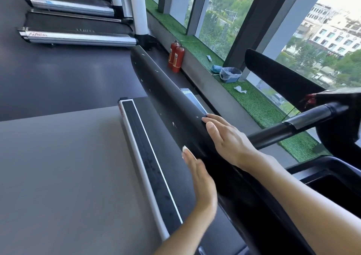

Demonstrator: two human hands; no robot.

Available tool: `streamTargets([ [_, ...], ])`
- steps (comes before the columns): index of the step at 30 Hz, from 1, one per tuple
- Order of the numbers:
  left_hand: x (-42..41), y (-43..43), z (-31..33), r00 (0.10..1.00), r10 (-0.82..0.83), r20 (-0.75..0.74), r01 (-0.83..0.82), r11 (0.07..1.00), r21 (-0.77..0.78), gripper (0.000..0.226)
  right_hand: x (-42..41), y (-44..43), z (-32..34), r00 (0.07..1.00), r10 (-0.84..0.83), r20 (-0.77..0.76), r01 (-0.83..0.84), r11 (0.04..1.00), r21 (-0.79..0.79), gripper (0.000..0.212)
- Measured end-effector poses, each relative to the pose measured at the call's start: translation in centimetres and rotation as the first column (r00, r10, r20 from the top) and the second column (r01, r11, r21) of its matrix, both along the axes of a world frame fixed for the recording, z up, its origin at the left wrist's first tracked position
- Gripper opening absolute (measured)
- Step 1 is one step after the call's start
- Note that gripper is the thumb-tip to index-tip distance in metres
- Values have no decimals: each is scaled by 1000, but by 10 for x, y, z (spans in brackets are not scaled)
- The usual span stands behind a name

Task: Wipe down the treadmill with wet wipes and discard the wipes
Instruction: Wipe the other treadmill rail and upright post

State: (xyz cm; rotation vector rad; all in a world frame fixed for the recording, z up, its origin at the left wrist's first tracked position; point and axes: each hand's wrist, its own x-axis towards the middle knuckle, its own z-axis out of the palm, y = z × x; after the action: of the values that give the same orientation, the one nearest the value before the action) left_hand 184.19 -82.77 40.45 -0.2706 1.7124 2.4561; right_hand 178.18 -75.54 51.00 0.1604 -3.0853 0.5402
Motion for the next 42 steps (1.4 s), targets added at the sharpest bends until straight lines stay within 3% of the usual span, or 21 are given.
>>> streamTargets([
  [4,5,-1,5,996,-30,80,23,996,87,51,0,-1,1,1000,-16,4,16,1000,-22,67],
  [7,-37,-12,3,994,23,102,-26,999,24,51,1,-1,0,1000,-13,-3,13,1000,-18,65],
  [10,-29,-8,5,994,29,-103,-41,991,-123,52,0,-1,1,1000,-22,-3,22,1000,-21,62],
  [13,2,-2,8,947,-65,-316,-6,976,-219,53,0,0,1,1000,-25,-2,25,999,-37,67],
  [19,-52,-15,21,933,-82,-349,-61,923,-379,52,0,-2,1,999,-44,0,44,998,-55,77],
  [26,-14,-10,12,897,-172,-408,-32,893,-448,56,2,-2,1,999,-48,-1,48,996,-75,77],
  [31,-77,-23,21,961,-27,-275,-68,942,-329,52,2,-1,1,1000,-5,4,5,1000,-23,74],
  [36,-23,-10,13,955,-49,-292,-20,973,-229,50,-27,-13,4,995,72,-65,-70,997,39,58],
  [39,-33,-11,4,962,-45,-271,-9,981,-194,49,-51,-26,2,995,102,-15,-102,995,16,51],
  [42,-74,-23,3,982,16,-190,-43,989,-141,47,-57,-31,-3,994,105,42,-111,982,150,52],
])
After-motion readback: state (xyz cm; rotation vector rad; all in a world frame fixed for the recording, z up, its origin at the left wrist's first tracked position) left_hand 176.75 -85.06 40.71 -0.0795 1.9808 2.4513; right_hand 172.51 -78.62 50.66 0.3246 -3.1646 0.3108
